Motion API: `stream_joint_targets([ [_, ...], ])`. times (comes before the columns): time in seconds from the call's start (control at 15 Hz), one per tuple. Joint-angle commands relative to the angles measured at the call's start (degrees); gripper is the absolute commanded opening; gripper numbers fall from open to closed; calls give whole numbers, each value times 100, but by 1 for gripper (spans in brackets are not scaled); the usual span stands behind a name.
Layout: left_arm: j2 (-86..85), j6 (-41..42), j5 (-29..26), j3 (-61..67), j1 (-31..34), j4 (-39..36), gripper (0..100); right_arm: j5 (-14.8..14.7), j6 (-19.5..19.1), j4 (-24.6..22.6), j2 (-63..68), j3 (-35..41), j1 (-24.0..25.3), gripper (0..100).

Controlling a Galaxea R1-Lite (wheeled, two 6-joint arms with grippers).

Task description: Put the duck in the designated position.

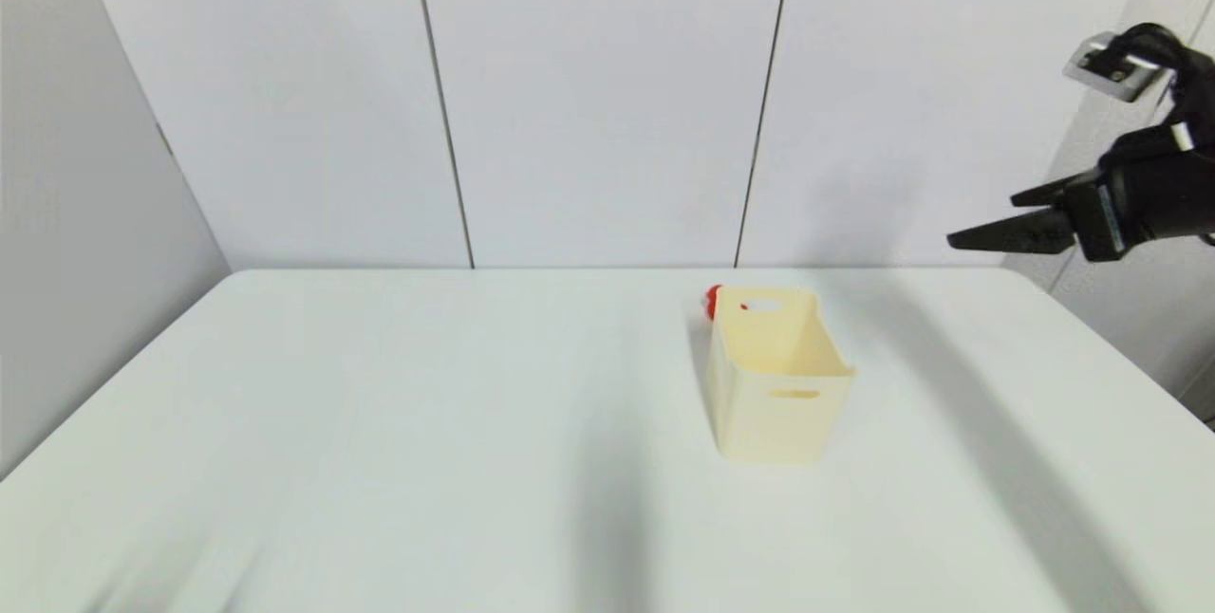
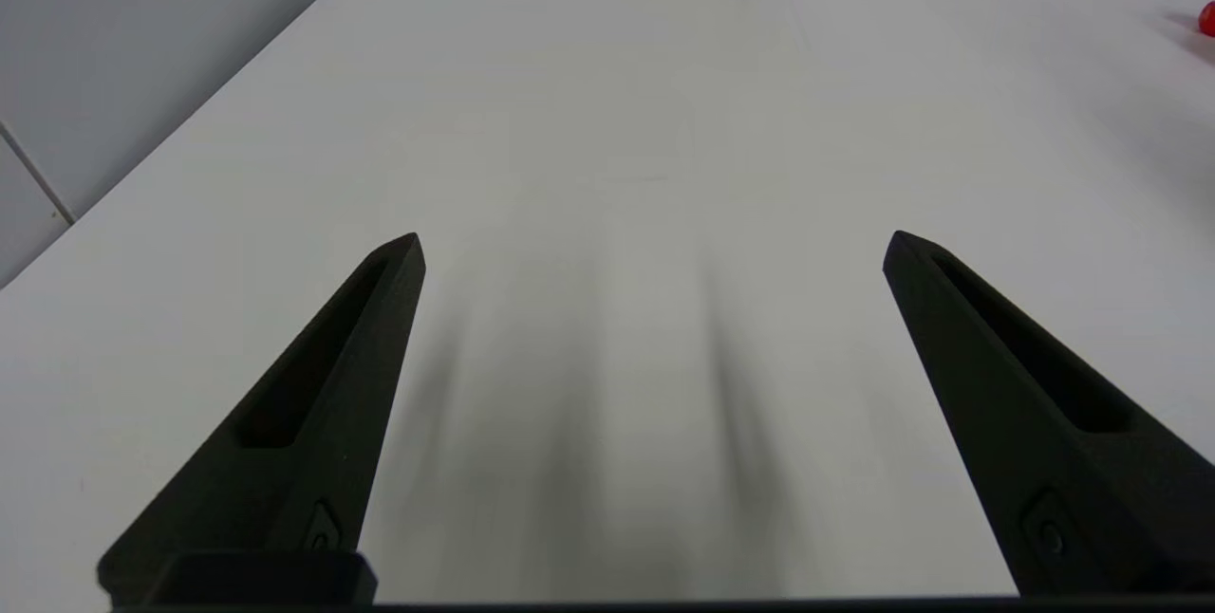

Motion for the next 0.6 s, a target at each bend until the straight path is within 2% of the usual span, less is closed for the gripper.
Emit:
stream_joint_targets([
  [0.07,7,-1,0,0,0,2,100,-898,1069,1,-2300,1662,-25,100],
  [0.27,7,-1,0,0,0,2,100,-933,1587,-34,-3337,2497,-69,100],
  [0.47,7,-1,0,0,0,2,100,-968,1719,-122,-4365,3252,-140,100],
  [0.6,7,-1,9,0,0,2,100,-1329,1798,-368,-4945,3832,-113,100],
])
